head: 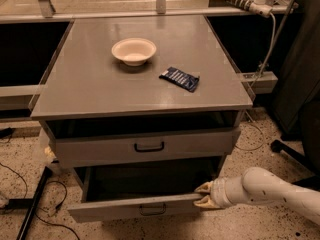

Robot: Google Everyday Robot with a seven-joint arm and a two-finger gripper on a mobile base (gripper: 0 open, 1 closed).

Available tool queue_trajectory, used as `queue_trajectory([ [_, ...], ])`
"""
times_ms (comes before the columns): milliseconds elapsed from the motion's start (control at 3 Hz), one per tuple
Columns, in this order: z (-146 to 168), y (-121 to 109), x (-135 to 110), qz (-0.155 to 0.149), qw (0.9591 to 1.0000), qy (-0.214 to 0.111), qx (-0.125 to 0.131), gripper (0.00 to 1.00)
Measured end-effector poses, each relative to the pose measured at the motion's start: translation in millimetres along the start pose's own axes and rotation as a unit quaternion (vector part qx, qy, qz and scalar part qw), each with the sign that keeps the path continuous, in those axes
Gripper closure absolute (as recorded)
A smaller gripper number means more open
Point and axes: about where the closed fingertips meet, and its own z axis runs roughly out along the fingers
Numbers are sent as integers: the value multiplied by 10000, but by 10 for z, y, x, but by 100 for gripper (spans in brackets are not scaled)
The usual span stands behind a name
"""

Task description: Open middle drawer

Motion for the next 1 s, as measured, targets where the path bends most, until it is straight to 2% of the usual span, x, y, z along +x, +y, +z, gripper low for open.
queue_trajectory([
  [667,0,0,0,0,10000,0,0,36],
  [1000,-24,115,142,131,9998,-40,-123,11],
])
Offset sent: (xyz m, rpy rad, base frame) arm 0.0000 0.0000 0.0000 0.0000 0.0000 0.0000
